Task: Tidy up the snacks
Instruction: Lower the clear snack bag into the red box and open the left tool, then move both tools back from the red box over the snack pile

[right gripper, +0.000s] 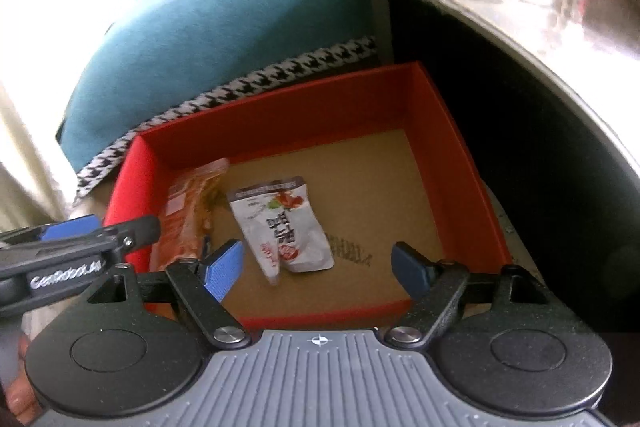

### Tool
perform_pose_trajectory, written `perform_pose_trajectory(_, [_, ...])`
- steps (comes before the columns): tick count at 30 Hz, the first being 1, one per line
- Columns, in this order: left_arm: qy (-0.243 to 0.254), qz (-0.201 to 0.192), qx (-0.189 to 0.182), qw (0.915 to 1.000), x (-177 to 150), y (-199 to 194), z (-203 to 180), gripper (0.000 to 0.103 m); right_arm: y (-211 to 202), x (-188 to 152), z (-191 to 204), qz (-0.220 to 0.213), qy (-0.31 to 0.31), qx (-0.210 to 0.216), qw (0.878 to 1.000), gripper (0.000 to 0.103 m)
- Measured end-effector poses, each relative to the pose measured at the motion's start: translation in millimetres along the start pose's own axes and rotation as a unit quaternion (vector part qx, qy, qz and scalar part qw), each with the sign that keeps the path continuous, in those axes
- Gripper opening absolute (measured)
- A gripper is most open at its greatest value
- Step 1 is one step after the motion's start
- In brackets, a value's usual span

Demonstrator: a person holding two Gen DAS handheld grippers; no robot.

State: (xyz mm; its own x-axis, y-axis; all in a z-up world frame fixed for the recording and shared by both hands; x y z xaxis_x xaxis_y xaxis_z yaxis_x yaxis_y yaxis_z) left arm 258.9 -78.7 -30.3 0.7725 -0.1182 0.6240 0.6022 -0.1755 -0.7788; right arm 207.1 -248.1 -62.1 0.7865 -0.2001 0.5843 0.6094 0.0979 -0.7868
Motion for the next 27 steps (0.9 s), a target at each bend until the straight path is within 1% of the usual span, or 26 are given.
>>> perform_pose_trajectory(2, [0.001,-0.004,-0.006,1.0000,-6.0,-15.2,3.4,0.066,-9.6,-6.3,5.8,-0.002,-0.011,0.006,1.000,0.087])
perform_pose_trajectory(4, [0.003,-0.009,-0.008,0.9999,-10.8,-28.0,6.5,0.066,-18.2,-13.5,12.4,-0.007,-0.026,0.009,1.000,0.087])
perform_pose_trajectory(7, [0.005,-0.014,-0.013,0.9998,-19.1,-46.5,10.6,0.067,-28.8,-22.6,21.7,-0.003,-0.037,0.018,0.999,0.088])
perform_pose_trajectory(11, [0.001,-0.019,-0.017,0.9997,-31.1,-67.9,18.9,0.067,-50.1,-36.2,34.5,-0.018,-0.061,0.019,0.998,0.088])
perform_pose_trajectory(15, [0.002,-0.017,-0.014,0.9998,-42.8,-78.0,23.1,0.068,-64.3,-47.8,36.6,-0.020,-0.059,0.037,0.997,0.088])
perform_pose_trajectory(27, [0.014,0.017,-0.019,0.9996,-91.5,-91.7,26.4,0.068,-79.3,-94.4,44.8,0.001,-0.072,0.030,0.997,0.088])
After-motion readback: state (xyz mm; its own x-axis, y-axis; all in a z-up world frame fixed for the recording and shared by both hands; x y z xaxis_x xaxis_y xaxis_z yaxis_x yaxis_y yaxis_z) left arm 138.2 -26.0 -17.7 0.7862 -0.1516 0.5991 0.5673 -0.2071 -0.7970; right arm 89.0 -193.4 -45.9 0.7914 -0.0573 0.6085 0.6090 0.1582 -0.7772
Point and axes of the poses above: each gripper's, at about its wrist camera, not at the fingertips, and y roughly the way its jaws point, z to its left, x to its top, the point moved 3 cm from there along y, roughly the way its jaws point
